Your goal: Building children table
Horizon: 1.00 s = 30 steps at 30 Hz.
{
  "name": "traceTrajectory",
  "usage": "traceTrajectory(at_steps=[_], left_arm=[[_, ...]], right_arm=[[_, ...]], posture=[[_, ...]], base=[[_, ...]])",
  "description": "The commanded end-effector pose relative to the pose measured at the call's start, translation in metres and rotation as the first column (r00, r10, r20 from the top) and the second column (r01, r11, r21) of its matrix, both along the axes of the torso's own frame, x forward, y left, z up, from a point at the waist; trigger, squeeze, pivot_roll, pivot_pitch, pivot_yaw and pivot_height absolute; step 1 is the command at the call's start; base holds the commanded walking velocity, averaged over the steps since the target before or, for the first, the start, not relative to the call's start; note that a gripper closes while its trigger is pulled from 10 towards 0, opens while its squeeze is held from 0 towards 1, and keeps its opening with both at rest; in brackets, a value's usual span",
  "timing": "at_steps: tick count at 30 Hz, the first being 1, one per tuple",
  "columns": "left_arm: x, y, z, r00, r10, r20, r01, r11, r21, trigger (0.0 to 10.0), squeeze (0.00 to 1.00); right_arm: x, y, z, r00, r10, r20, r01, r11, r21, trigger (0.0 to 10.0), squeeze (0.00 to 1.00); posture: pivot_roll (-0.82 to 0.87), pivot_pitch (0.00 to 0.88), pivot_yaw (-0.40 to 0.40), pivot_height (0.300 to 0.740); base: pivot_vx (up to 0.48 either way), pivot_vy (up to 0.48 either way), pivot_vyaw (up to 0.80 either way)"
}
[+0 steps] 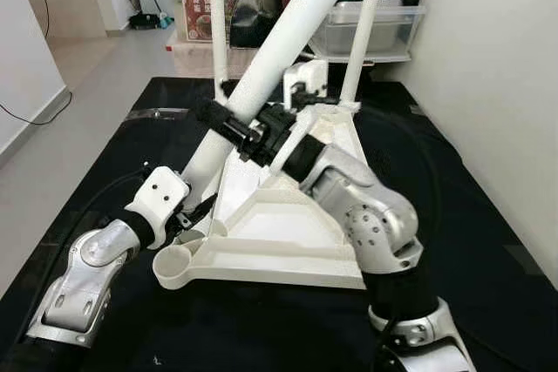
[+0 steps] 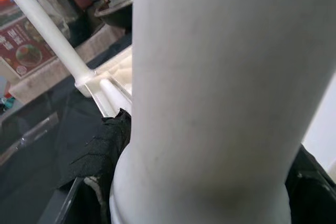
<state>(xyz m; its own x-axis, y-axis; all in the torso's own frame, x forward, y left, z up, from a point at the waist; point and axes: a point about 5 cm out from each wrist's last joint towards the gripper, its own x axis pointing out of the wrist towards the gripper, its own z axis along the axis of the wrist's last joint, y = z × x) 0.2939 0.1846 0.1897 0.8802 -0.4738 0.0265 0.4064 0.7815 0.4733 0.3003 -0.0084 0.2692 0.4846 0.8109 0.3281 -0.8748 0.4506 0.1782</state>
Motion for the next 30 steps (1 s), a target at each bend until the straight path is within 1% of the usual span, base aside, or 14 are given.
traceTrajectory(at_steps=[1, 2, 4, 7, 8, 10, 11, 13, 19, 22, 26, 28, 29, 30], left_arm=[[0.0, -0.005, 0.007, 1.0, -0.017, 0.023, 0.017, 1.0, -0.019, 10.0, 0.0], [0.0, -0.005, 0.007, 1.0, -0.017, 0.023, 0.017, 1.0, -0.019, 10.0, 0.0], [-0.001, -0.013, 0.008, 0.999, -0.037, 0.027, 0.038, 0.999, -0.036, 10.0, 0.0], [0.001, -0.018, 0.011, 0.998, -0.044, 0.036, 0.046, 0.998, -0.048, 10.0, 0.0], [0.001, -0.021, 0.011, 0.998, -0.05, 0.039, 0.052, 0.997, -0.053, 10.0, 0.0], [0.002, -0.023, 0.012, 0.998, -0.054, 0.04, 0.056, 0.997, -0.056, 10.0, 0.0], [0.003, -0.024, 0.011, 0.998, -0.055, 0.04, 0.057, 0.997, -0.06, 10.0, 0.0], [0.003, -0.025, 0.011, 0.998, -0.055, 0.04, 0.057, 0.996, -0.062, 10.0, 0.0], [0.001, -0.027, 0.003, 0.998, -0.062, 0.014, 0.063, 0.996, -0.063, 10.0, 0.0], [0.0, -0.026, -0.001, 0.998, -0.057, 0.002, 0.057, 0.997, -0.059, 10.0, 0.0], [-0.001, -0.025, -0.001, 0.999, -0.054, -0.001, 0.054, 0.997, -0.058, 10.0, 0.0], [0.002, -0.019, 0.0, 1.0, -0.015, 0.023, 0.016, 0.999, -0.044, 10.0, 0.0], [0.003, -0.015, 0.001, 1.0, 0.0, 0.018, 0.001, 0.999, -0.054, 10.0, 0.06], [0.003, -0.015, 0.001, 1.0, 0.0, 0.018, 0.001, 0.999, -0.054, 10.0, 0.06]], right_arm=[[0.0, 0.006, -0.007, 1.0, 0.002, -0.018, -0.002, 1.0, -0.017, 10.0, 0.0], [0.0, 0.006, -0.007, 1.0, 0.002, -0.018, -0.002, 1.0, -0.017, 10.0, 0.0], [-0.001, 0.014, -0.018, 0.999, 0.005, -0.053, -0.006, 1.0, -0.012, 10.0, 0.0], [-0.001, 0.017, -0.022, 0.998, -0.002, -0.07, 0.002, 1.0, 0.004, 10.0, 0.0], [0.0, 0.018, -0.023, 0.997, -0.01, -0.076, 0.012, 1.0, 0.018, 5.5, 0.0], [0.001, 0.018, -0.024, 0.997, -0.016, -0.079, 0.018, 0.999, 0.027, 5.5, 0.0], [0.002, 0.017, -0.023, 0.996, -0.025, -0.083, 0.029, 0.999, 0.045, 0.0, 0.0], [0.003, 0.016, -0.023, 0.996, -0.032, -0.084, 0.037, 0.998, 0.057, 0.0, 0.0], [0.016, -0.001, -0.016, 0.985, -0.139, -0.104, 0.155, 0.975, 0.161, 0.0, 0.0], [0.017, -0.006, -0.013, 0.983, -0.156, -0.098, 0.173, 0.966, 0.19, 0.0, 0.0], [0.017, -0.007, -0.012, 0.983, -0.159, -0.096, 0.175, 0.965, 0.194, 0.0, 0.0], [0.016, -0.008, -0.011, 0.984, -0.158, -0.087, 0.173, 0.964, 0.203, 0.0, 0.0], [0.017, -0.01, -0.009, 0.984, -0.161, -0.08, 0.174, 0.963, 0.206, 0.0, 0.0], [0.017, -0.01, -0.009, 0.984, -0.161, -0.08, 0.174, 0.963, 0.206, 0.0, 0.0]], posture=[[0.1, 0.0, -0.039, 0.74], [0.1, 0.0, -0.039, 0.74], [0.1, 0.0, -0.042, 0.74], [0.1, 0.0, -0.044, 0.74], [0.1, 0.0, -0.042, 0.74], [0.1, 0.0, -0.042, 0.74], [0.1, 0.0, -0.042, 0.74], [0.1, 0.0, -0.042, 0.74], [0.09, 0.0, -0.037, 0.74], [0.09, 0.0, -0.035, 0.74], [0.09, 0.0, -0.034, 0.74], [0.09, 0.0, -0.033, 0.74], [0.09, 0.0, -0.032, 0.74], [0.09, 0.0, -0.032, 0.74]], base=[[0.0, 0.0, 0.0], [0.0, 0.0, 0.0], [0.0, 0.0, 0.0], [0.0, 0.0, 0.0], [0.0, 0.0, 0.0], [0.0, 0.0, 0.0], [0.0, 0.0, 0.0], [0.0, 0.0, 0.0], [0.0, 0.0, 0.0], [0.0, 0.0, 0.0], [0.0, 0.0, 0.0], [0.0, 0.0, 0.0], [0.0, 0.0, 0.0], [0.0, 0.0, 0.0]])
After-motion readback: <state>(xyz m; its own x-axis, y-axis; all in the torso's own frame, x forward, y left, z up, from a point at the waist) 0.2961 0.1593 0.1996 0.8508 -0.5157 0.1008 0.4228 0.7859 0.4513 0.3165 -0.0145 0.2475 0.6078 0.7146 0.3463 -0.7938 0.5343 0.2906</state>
